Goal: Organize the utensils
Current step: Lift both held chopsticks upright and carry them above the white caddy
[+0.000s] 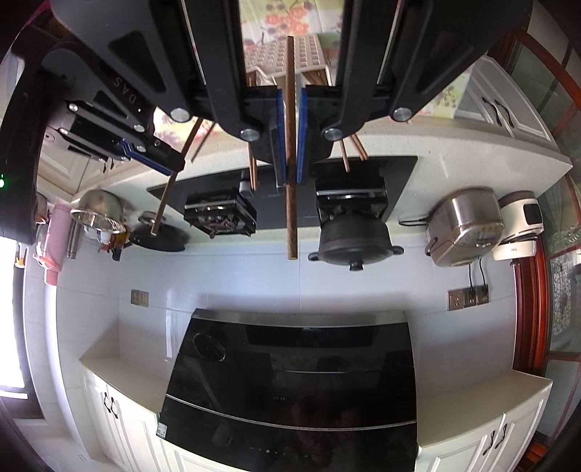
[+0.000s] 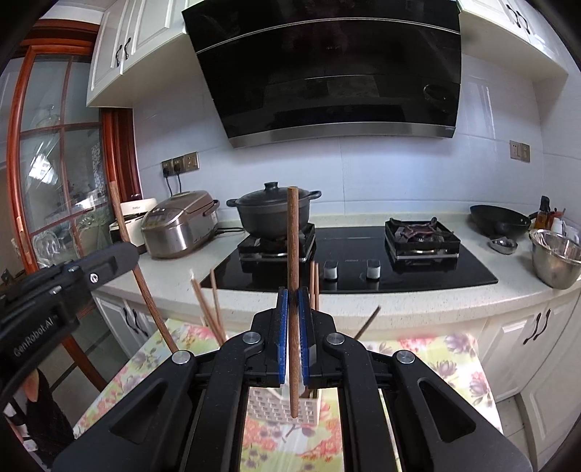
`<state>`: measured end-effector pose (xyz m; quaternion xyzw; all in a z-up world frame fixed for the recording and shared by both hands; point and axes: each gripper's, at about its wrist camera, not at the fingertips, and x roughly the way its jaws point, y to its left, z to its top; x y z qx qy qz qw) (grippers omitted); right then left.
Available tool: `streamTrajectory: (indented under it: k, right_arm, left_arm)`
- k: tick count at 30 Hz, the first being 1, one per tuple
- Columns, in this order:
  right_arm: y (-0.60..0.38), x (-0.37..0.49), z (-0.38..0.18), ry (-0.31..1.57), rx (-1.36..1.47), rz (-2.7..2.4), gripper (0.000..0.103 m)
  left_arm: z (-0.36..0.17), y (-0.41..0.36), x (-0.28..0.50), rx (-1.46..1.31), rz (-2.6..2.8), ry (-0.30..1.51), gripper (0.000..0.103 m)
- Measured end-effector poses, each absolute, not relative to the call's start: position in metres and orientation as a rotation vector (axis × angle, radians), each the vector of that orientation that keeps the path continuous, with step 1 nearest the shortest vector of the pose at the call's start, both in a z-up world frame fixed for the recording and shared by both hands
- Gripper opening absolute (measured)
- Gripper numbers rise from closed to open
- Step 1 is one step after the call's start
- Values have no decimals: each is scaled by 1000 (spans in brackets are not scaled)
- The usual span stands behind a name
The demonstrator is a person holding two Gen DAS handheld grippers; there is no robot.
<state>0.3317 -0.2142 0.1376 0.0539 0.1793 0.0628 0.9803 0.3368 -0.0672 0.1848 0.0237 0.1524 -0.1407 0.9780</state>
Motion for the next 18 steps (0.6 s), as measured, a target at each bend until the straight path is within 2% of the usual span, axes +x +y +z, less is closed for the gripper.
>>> streamTrajectory:
  k: [10,18]
  right_arm:
    - [-212,367,134,385,117,143,7]
    - [-210,380,123,410,110,155,7]
  left_arm:
    - [197,-68,380,31,-261,309,6]
    - [183,-61,408,-17,-268,354,6]
